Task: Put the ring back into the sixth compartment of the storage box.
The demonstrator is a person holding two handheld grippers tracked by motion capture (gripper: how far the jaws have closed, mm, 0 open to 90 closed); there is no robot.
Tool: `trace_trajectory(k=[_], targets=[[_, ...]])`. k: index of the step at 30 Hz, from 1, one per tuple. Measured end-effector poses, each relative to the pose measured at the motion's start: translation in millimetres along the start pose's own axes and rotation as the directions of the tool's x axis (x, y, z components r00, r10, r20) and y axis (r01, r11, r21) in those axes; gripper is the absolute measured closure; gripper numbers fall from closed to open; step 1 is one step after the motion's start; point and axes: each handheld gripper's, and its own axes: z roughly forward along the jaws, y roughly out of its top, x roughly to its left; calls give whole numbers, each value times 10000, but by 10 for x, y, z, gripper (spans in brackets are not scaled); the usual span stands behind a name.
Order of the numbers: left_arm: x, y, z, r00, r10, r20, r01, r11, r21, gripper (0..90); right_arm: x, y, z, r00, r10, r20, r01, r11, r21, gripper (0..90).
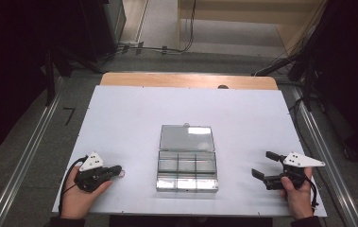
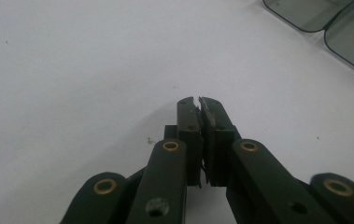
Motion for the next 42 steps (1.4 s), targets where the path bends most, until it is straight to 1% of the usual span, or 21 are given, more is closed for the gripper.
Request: trace_trajectory(k=[2,5,7,9,16,35,42], targets=[[2,0,-2,10000,7,16,-7,10000,-11,874,0,0,2,10000,-30,2,30,10000,12,14],[1,3,-8,10000,29,-67,-29,10000,-56,880,1,0,0,10000,-33,6,33,10000,14,14],[7,2,-17,9999,-6,-146,3,9999,-164,881,1,0,-1,10000,-42,23,42,10000,16,14],[21,-2,-33,9999,-114,-118,111,9995,-305,882,3,0,-1,10000,-55,20,55,10000,20,14],[34,16,-103,9996,-249,-103,242,9974,-676,882,5,0,0,10000,-85,31,85,10000,28,14],[-28,105,-212,9997,-176,-189,150,9917,-1280,883,10,1,-1,9999,-110,76,110,9999,-6,14],[-52,143,-240,9999,-134,-76,122,9899,-1416,883,13,1,2,9999,-144,75,144,9999,-14,14]])
